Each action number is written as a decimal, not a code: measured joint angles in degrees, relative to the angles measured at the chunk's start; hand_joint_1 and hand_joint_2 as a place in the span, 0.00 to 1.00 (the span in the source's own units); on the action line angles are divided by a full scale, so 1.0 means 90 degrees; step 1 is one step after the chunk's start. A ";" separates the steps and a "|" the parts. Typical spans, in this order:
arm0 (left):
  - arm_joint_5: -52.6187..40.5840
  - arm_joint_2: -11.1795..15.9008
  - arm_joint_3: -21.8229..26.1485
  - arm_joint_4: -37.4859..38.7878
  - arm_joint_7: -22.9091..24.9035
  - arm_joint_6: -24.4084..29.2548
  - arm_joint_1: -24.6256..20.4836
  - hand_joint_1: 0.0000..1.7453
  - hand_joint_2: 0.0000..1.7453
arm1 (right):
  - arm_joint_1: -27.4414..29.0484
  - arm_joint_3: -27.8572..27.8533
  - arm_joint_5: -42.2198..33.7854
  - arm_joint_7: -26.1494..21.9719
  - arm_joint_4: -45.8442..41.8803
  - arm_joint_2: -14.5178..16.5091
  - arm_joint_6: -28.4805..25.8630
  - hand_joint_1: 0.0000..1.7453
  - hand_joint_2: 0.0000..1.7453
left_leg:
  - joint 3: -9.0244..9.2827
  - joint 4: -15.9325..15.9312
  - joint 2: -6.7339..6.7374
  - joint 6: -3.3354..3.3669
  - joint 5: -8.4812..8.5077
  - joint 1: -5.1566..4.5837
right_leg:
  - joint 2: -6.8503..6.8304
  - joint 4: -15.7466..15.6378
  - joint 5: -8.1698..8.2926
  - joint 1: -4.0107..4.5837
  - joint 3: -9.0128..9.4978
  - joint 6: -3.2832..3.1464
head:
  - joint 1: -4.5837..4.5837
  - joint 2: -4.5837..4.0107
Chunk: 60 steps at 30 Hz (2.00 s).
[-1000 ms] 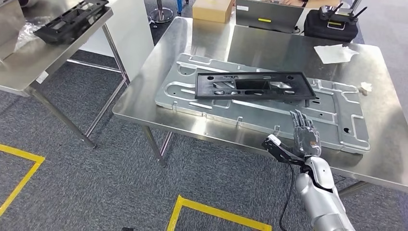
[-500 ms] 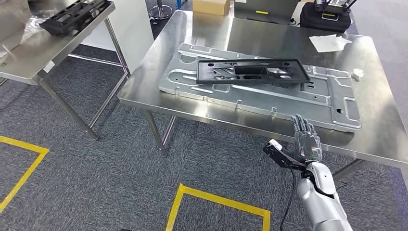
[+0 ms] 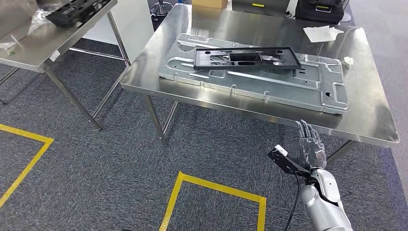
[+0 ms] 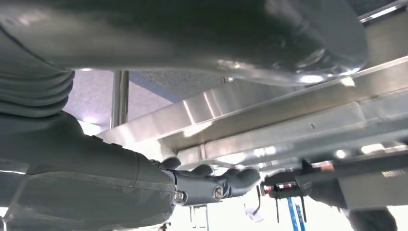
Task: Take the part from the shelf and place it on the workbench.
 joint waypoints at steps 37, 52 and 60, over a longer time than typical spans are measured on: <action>-0.0112 0.0041 -0.0284 -0.0002 0.0016 0.0136 0.0092 0.00 0.00 | 0.1991 -0.2087 -0.3797 -0.0203 0.4476 0.0377 0.1144 0.00 0.00 | -0.0352 -0.0080 0.0004 0.0052 0.0267 -0.0013 | -0.0002 -0.0116 -0.0709 -0.0029 0.0815 0.0027 | 0.0005 0.0001; -0.0058 0.0045 -0.0346 -0.0002 -0.0012 0.0205 0.0105 0.00 0.00 | 0.1927 -0.2197 -0.3391 -0.0660 0.4570 0.0449 0.0934 0.00 0.00 | -0.0286 -0.0445 0.0134 0.0289 0.0543 0.0041 | 0.0066 0.1177 -0.1390 -0.0085 0.0161 0.0212 | 0.0005 0.0001; -0.0070 0.0048 -0.0355 -0.0002 -0.0008 0.0231 0.0113 0.00 0.00 | 0.1829 -0.2163 -0.3336 -0.0732 0.4572 0.0504 0.0925 0.00 0.00 | -0.0477 0.0006 0.0148 -0.0068 0.0342 0.0098 | 0.0039 0.0024 -0.0779 -0.0203 0.0756 0.0221 | 0.0003 0.0001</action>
